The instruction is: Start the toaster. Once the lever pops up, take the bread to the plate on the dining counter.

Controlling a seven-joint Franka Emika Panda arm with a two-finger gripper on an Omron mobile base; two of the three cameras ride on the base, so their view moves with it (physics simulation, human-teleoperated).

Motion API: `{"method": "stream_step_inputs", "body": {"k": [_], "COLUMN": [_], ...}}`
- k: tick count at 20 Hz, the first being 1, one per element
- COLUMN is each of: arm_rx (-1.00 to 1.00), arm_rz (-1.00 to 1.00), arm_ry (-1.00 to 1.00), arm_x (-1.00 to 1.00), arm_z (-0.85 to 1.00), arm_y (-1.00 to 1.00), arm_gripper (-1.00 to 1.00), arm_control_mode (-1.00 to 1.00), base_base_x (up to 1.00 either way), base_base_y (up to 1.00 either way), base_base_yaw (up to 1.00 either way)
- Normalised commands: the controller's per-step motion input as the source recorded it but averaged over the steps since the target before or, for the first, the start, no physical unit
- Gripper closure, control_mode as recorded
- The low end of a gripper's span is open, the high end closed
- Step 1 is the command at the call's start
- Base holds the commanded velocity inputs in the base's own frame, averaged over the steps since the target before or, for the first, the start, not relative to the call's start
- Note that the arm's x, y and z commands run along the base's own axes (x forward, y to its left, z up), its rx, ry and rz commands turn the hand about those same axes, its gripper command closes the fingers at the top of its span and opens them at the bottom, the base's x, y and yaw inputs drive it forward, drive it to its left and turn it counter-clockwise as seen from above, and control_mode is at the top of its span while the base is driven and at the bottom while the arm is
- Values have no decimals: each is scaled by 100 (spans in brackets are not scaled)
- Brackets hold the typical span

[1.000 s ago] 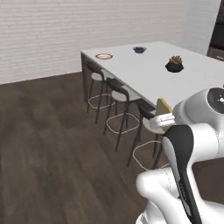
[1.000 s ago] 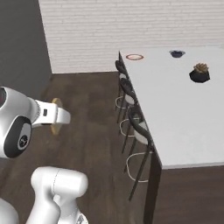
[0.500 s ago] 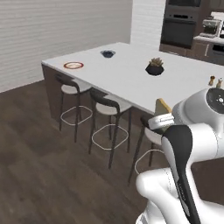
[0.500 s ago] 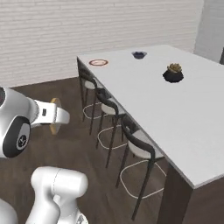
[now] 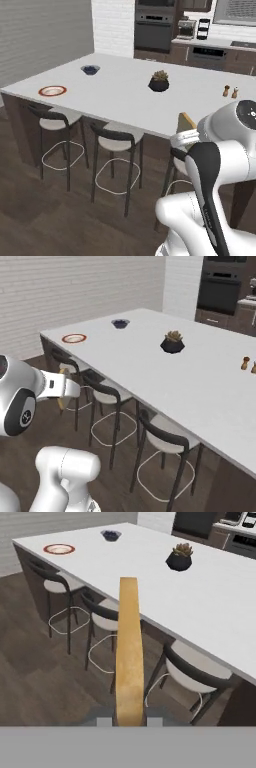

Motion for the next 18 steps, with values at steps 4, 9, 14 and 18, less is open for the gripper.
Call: {"method": "stream_step_inputs", "body": {"k": [4, 9, 14, 18], "arm_rx": [0, 0, 0, 0], "arm_rz": [0, 0, 0, 0], "arm_ry": [0, 0, 0, 0], "arm_x": [0, 0, 0, 0], "arm_z": [0, 0, 0, 0], "arm_y": [0, 0, 0, 0], "arm_gripper": [100, 100, 100, 100], "arm_control_mode": [100, 100, 100, 100], "base_base_x": [20, 13, 14, 7], "base_base_y": [100, 100, 100, 100], "base_base_yaw": [-45, -44, -43, -40]}}
